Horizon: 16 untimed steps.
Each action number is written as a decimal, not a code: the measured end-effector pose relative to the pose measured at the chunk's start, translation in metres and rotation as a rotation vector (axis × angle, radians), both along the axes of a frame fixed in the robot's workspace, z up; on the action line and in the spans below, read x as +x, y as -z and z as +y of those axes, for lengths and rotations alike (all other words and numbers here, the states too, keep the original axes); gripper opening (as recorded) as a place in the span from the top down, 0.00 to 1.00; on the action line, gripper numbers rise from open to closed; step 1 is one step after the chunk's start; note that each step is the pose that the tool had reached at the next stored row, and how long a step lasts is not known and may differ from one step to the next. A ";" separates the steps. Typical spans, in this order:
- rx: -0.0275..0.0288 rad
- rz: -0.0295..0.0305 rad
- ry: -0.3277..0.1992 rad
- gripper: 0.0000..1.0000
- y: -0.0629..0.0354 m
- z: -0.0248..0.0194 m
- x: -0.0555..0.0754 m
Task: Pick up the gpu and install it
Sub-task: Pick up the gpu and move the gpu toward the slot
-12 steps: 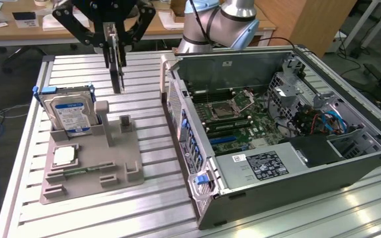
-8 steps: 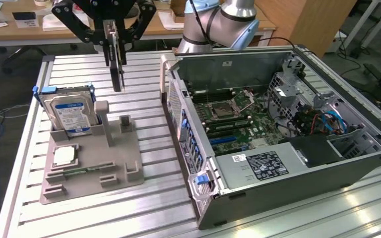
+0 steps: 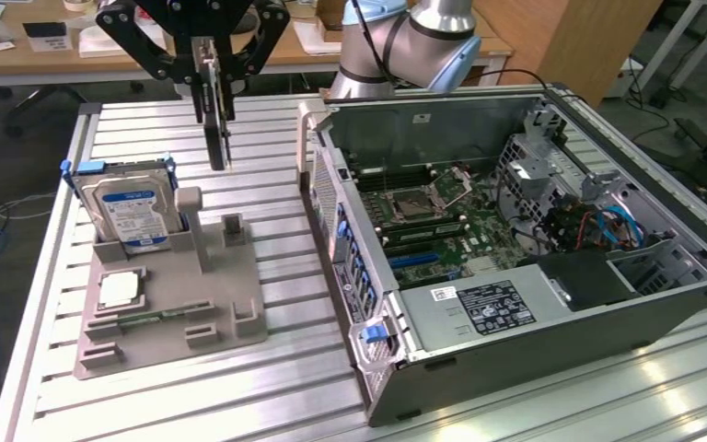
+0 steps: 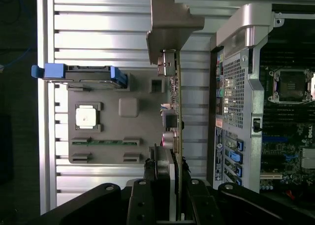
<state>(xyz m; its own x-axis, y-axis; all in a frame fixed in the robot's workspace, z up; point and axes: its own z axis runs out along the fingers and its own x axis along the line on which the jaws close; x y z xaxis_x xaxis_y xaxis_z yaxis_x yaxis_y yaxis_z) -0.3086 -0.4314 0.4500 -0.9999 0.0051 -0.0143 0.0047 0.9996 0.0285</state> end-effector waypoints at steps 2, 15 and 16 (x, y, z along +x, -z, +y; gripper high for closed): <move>0.0000 0.0001 0.000 0.72 0.0000 0.0000 0.000; 0.0000 0.0001 0.000 0.72 0.0000 0.0000 0.009; -0.0001 0.0001 0.000 0.72 0.0000 0.0000 0.010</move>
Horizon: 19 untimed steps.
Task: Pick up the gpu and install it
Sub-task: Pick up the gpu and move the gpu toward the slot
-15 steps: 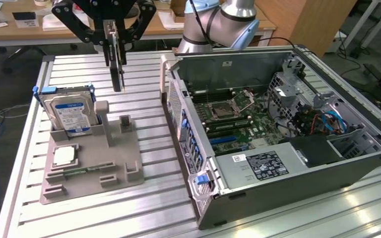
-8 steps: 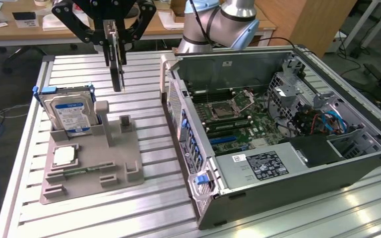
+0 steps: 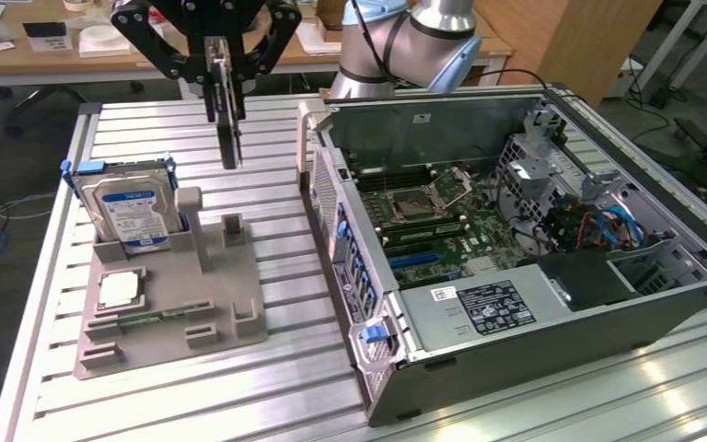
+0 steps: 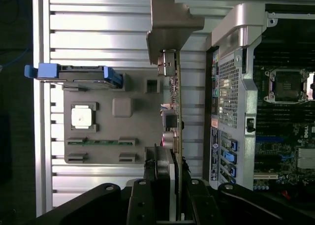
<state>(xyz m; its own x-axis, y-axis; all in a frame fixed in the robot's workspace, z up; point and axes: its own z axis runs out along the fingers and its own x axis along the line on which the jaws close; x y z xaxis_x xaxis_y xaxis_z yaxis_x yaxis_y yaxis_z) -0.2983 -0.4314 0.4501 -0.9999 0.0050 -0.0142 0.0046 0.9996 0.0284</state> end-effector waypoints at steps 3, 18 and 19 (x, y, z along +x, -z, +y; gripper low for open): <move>0.0001 0.0000 0.000 0.72 0.0000 0.0000 0.004; -0.0098 -0.0001 -0.010 0.72 0.0001 0.0000 0.016; -0.0097 -0.0001 -0.014 0.72 0.0001 0.0000 0.018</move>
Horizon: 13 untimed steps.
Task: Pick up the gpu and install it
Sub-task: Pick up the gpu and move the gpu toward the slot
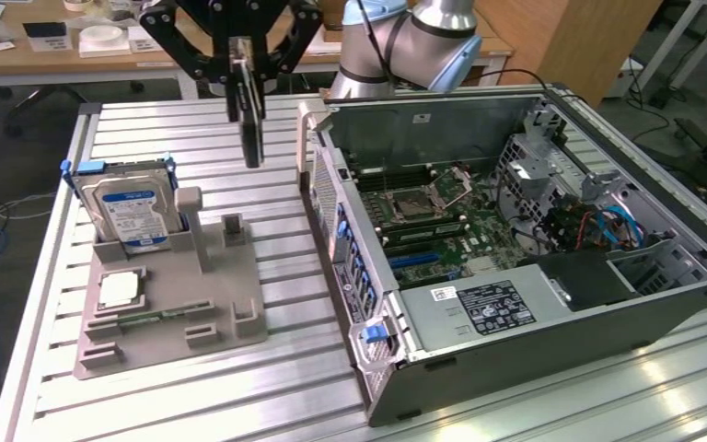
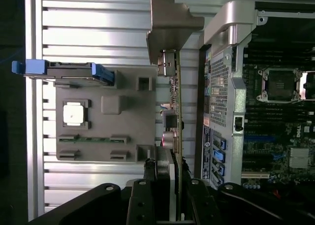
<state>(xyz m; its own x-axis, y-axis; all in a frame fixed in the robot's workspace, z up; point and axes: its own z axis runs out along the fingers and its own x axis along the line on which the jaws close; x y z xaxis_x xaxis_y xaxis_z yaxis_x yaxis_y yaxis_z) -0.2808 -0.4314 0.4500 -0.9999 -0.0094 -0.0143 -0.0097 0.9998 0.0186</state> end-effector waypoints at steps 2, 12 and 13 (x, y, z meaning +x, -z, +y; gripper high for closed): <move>-0.0001 0.0001 -0.010 0.72 0.0000 0.0000 0.003; 0.0000 0.0022 -0.019 0.72 0.0001 0.0000 0.022; 0.0000 0.0022 -0.019 0.72 0.0001 0.0000 0.024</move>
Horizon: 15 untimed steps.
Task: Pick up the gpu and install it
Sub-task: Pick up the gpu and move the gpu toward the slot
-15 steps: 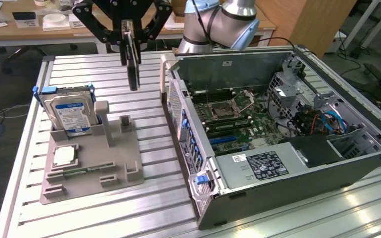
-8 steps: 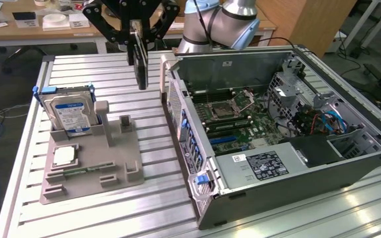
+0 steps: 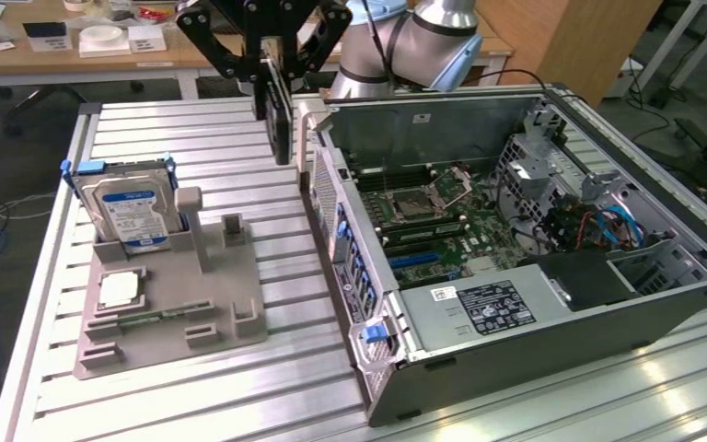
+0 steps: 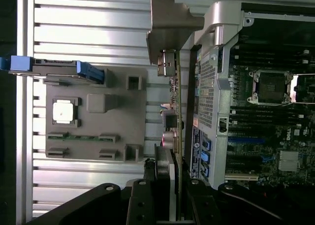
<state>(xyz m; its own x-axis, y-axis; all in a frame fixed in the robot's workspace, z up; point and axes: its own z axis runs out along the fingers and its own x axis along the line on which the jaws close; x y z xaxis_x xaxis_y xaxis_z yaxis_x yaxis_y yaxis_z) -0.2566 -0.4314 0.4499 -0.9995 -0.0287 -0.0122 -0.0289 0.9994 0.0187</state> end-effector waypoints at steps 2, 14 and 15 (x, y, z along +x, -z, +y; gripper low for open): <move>0.0000 0.0000 0.000 0.72 0.0000 0.0000 0.004; 0.0000 0.0000 -0.001 0.72 0.0001 0.0000 0.029; 0.0000 0.0000 -0.001 0.72 0.0001 0.0000 0.031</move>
